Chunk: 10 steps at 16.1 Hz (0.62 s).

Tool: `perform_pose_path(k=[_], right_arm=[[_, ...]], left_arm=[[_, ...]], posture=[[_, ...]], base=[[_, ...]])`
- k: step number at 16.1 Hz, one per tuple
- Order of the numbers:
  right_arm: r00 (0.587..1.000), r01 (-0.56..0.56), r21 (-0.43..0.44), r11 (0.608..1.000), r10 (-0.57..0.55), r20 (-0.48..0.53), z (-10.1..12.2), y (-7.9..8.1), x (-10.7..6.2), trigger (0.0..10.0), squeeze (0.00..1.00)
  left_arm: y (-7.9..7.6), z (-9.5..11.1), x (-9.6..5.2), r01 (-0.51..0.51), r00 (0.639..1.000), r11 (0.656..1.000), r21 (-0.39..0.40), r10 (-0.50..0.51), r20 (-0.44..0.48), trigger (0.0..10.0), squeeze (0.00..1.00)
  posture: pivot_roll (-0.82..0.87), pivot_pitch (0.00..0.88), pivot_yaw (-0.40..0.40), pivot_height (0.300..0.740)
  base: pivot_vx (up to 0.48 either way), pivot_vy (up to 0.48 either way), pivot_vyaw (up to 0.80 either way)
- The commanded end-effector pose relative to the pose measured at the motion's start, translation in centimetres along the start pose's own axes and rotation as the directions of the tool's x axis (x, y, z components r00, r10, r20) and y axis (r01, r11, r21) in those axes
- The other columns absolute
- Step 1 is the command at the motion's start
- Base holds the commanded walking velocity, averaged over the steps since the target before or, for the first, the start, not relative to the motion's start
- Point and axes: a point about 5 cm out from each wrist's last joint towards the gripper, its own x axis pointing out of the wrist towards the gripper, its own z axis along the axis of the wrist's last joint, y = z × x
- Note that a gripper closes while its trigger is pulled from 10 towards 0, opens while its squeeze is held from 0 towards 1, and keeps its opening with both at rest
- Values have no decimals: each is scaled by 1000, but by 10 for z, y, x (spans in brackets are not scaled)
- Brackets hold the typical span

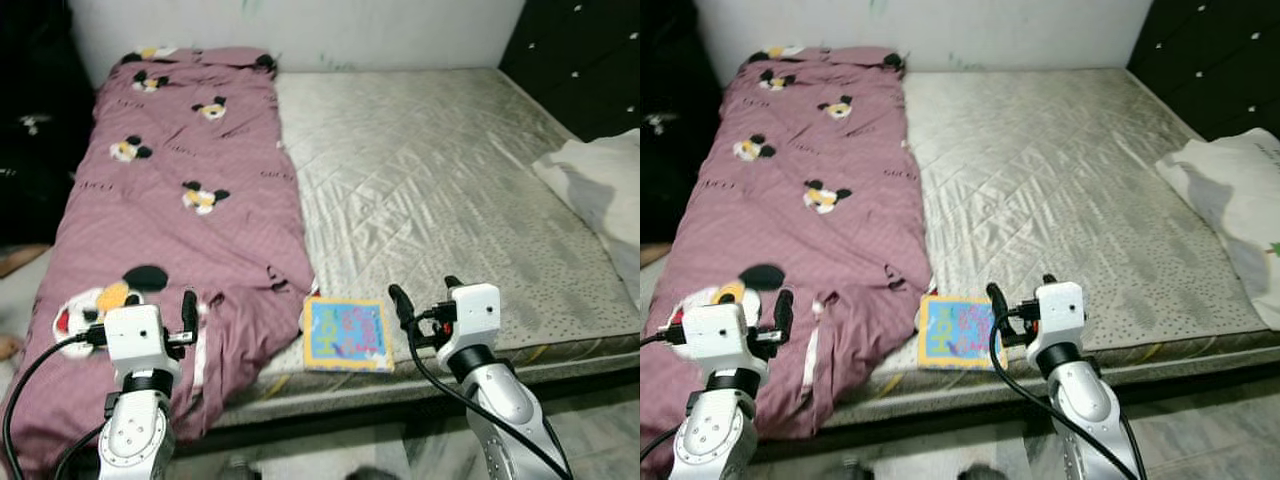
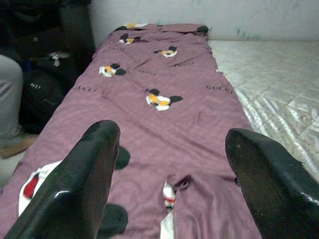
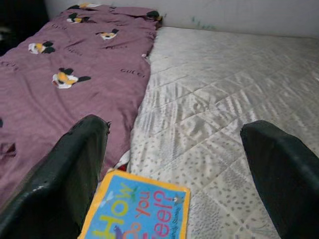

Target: Clean up the room

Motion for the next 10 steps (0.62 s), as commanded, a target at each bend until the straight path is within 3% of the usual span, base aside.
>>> perform_pose_path(k=[1,10], right_arm=[[1000,-3,8,1000,3,-20,-4,0,-2,10000,0],[1000,2,-14,1000,-2,-23,-6,-6,2,10000,0]], left_arm=[[1,-2,-1,-8,1000,1000,4,9,-17,10000,0],[4,-1,-1,-26,1000,1000,3,26,-3,10000,0]], posture=[[42,110,-39,608],[42,110,-39,608]], base=[[0,0,0],[0,0,0]])
